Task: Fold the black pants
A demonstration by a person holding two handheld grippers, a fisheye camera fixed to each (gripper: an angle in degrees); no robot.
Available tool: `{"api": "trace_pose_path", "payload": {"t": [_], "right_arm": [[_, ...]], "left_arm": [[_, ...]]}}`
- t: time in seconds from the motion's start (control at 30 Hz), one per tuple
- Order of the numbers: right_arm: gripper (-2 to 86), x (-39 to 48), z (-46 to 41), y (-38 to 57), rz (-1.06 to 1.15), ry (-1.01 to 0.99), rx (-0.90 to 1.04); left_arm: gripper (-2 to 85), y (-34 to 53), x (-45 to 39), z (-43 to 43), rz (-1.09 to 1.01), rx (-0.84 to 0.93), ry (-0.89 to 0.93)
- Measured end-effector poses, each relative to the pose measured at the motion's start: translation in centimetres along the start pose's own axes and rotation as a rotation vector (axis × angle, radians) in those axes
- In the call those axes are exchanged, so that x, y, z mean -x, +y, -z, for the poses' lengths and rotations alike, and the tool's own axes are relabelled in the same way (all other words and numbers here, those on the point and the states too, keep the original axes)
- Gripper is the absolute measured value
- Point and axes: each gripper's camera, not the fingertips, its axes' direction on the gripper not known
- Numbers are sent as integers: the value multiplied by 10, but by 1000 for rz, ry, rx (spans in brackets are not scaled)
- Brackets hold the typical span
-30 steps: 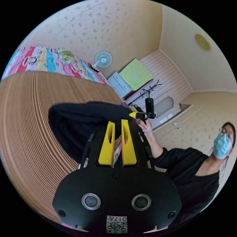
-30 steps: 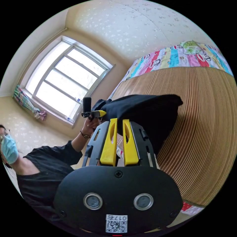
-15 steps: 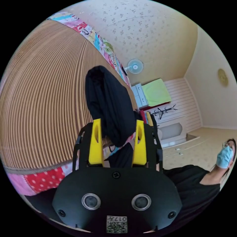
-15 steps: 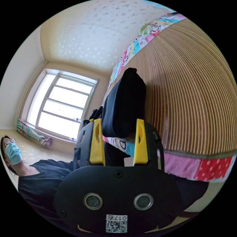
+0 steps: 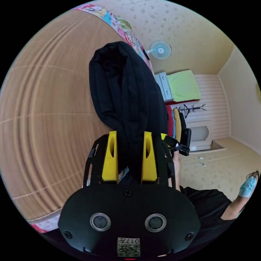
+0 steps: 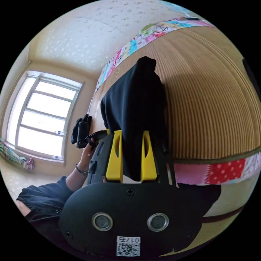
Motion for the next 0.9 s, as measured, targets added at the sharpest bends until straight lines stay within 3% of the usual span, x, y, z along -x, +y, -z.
{"api": "trace_pose_path", "payload": {"t": [0.23,0.4,0.47,0.53,0.63,0.7,0.77,0.9], "right_arm": [[115,-80,121,11,-112,126,-227],[121,-101,177,18,-215,370,-370],[106,-83,211,39,-246,488,-536],[76,-67,239,64,-256,483,-664],[30,-53,264,105,-165,279,-780],[18,-51,264,119,-169,226,-751],[11,-55,253,128,-277,244,-614],[6,-60,228,130,-321,212,-358]], "left_arm": [[135,-60,-66,-161,-23,38,132],[138,-96,-125,-254,-45,59,97],[142,-106,-137,-285,-35,74,116],[146,-113,-142,-316,-8,121,179],[129,-97,-151,-299,-107,77,153],[103,-78,-147,-275,-168,91,172],[66,-54,-137,-244,-222,127,177],[5,20,-93,-134,-156,92,-8]]}}
